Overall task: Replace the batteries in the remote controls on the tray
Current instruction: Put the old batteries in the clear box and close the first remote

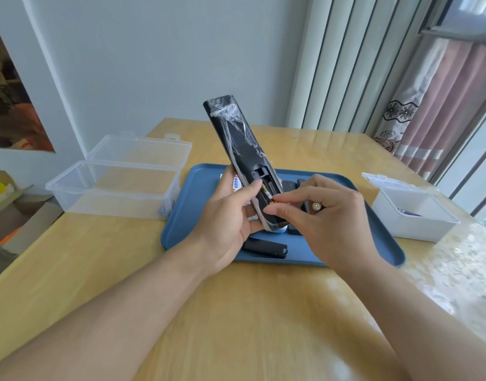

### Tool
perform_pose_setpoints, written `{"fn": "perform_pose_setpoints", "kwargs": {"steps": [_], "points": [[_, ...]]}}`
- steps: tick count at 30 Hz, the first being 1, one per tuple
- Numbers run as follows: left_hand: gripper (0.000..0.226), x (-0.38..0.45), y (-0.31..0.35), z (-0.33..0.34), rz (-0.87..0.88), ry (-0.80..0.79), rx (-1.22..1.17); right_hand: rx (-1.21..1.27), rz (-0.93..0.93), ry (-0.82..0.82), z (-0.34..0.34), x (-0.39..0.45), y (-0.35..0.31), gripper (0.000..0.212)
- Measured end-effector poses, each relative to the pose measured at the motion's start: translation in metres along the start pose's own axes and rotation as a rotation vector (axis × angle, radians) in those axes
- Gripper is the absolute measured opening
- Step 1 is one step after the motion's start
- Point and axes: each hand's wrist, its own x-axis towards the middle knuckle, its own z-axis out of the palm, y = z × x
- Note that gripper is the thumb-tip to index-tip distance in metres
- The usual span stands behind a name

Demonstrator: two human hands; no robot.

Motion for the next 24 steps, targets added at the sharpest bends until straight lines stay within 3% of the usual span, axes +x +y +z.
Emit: {"fn": "perform_pose_setpoints", "kwargs": {"steps": [5,13,24], "points": [[0.032,0.003,0.0,-0.001,0.021,0.0,0.03,-0.035,0.022,0.009,0.004,0.0,0.003,0.022],[0.031,0.004,-0.001,-0.006,0.03,-0.003,0.093,-0.083,0.004,-0.126,0.002,-0.001,0.007,0.03],[0.039,0.002,0.0,-0.012,-0.016,-0.111,0.245,-0.095,0.054,-0.126,0.001,0.0,0.009,0.041]]}}
